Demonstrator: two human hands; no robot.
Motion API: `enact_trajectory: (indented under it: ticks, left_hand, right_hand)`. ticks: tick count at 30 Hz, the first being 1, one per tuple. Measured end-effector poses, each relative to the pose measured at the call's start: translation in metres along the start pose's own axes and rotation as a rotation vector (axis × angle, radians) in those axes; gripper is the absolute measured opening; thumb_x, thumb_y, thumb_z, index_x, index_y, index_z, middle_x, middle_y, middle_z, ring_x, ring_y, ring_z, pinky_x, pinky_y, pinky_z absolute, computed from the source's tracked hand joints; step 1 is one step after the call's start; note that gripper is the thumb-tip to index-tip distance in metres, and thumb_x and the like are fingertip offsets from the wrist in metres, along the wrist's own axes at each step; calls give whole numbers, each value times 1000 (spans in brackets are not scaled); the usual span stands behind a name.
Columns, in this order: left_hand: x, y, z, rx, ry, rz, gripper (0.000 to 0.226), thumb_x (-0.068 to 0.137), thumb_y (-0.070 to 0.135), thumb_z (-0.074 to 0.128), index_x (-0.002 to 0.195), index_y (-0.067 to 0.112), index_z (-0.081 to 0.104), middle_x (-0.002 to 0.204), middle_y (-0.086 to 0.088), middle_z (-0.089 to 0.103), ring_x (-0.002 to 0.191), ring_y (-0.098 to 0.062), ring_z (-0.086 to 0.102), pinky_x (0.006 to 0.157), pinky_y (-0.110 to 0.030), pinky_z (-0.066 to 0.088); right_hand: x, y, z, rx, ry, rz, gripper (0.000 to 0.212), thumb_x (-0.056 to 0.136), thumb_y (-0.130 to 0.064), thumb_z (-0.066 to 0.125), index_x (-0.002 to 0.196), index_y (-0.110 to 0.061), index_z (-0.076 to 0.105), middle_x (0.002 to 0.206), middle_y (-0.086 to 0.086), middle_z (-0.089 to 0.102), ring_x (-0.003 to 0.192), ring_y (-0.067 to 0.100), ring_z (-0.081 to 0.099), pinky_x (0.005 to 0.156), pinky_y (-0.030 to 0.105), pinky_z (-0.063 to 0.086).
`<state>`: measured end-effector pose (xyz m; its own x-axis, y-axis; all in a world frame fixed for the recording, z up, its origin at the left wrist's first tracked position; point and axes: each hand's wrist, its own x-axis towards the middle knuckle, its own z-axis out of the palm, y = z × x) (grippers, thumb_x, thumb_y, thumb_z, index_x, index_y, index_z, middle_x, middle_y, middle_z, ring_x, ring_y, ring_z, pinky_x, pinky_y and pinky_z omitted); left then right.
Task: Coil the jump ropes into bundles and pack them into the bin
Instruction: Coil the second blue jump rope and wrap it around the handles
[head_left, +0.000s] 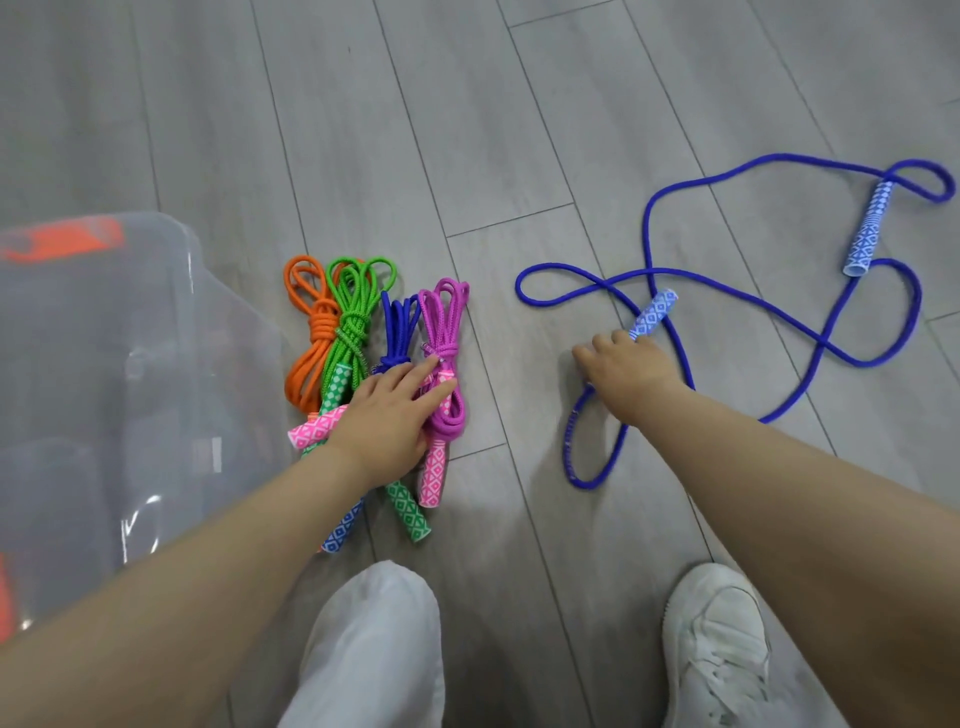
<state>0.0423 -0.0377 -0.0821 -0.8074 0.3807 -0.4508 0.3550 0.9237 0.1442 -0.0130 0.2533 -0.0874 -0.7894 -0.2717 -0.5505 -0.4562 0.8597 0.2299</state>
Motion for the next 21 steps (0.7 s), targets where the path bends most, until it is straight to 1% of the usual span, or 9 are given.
enact_trajectory:
  ticks: [4, 6, 8, 11, 13, 15, 17, 19, 21]
  left_hand:
    - [3, 7, -2, -7, -29, -23, 72, 91, 31, 53, 154, 32, 18, 164, 0, 3, 147, -29, 12, 117, -46, 14]
    - [3, 9, -4, -10, -31, -30, 71, 91, 31, 52, 154, 31, 19, 164, -1, 5, 147, -28, 12, 117, -45, 14]
    - [1, 9, -6, -23, -10, -32, 70, 90, 29, 53, 153, 28, 23, 163, -2, 9, 147, -28, 13, 118, -44, 15]
    - [-4, 10, -13, -47, 52, -18, 69, 86, 23, 55, 150, 22, 31, 160, -6, 19, 145, -28, 18, 116, -44, 18]
    - [-7, 12, -20, -74, 83, 6, 65, 85, 19, 57, 147, 18, 37, 157, -8, 26, 144, -29, 23, 115, -45, 21]
    - [-11, 13, -29, -88, 117, 45, 61, 83, 17, 58, 142, 15, 44, 153, -10, 35, 140, -31, 31, 112, -46, 28]
    - [-14, 15, -43, -124, 129, 63, 60, 82, 16, 58, 141, 14, 46, 149, -10, 40, 137, -31, 36, 110, -46, 33]
    - [-16, 25, -66, -269, 95, 29, 62, 85, 15, 57, 145, 14, 40, 150, -9, 38, 138, -28, 35, 112, -42, 31]
    - [-16, 42, -95, -467, 71, -34, 65, 89, 13, 57, 148, 12, 32, 153, -10, 34, 140, -25, 32, 114, -32, 26]
  right_hand:
    - [-8, -7, 14, -112, -47, -12, 33, 98, -16, 43, 131, -14, 47, 129, 7, 51, 118, 27, 49, 91, 38, 42]
    - [-13, -7, 20, -90, -41, -17, 30, 99, -15, 40, 128, -15, 49, 127, 6, 53, 117, 26, 51, 90, 37, 42]
    - [-17, -6, 21, -43, -38, -13, 30, 99, -15, 39, 127, -16, 48, 126, 4, 54, 117, 26, 51, 88, 36, 43]
    - [-20, -3, 15, 114, -12, 40, 23, 98, -14, 42, 122, -15, 45, 118, 6, 56, 108, 27, 56, 74, 36, 42]
    - [-23, 0, 5, 246, 52, 65, 20, 100, -22, 43, 118, -13, 44, 113, 8, 58, 101, 29, 58, 65, 35, 38]
    - [-28, 3, -13, 386, 94, 83, 21, 101, -30, 43, 115, -14, 45, 112, 8, 60, 96, 30, 59, 64, 33, 36]
    - [-37, 8, -33, 539, 126, 81, 22, 100, -32, 46, 114, -15, 47, 110, 8, 62, 93, 31, 58, 66, 32, 37]
    - [-51, 13, -55, 704, 178, 82, 23, 98, -32, 49, 114, -16, 49, 107, 6, 63, 89, 29, 56, 69, 31, 37]
    - [-67, 18, -78, 851, 271, 98, 24, 97, -31, 52, 117, -18, 51, 106, 0, 63, 88, 24, 55, 70, 30, 36]
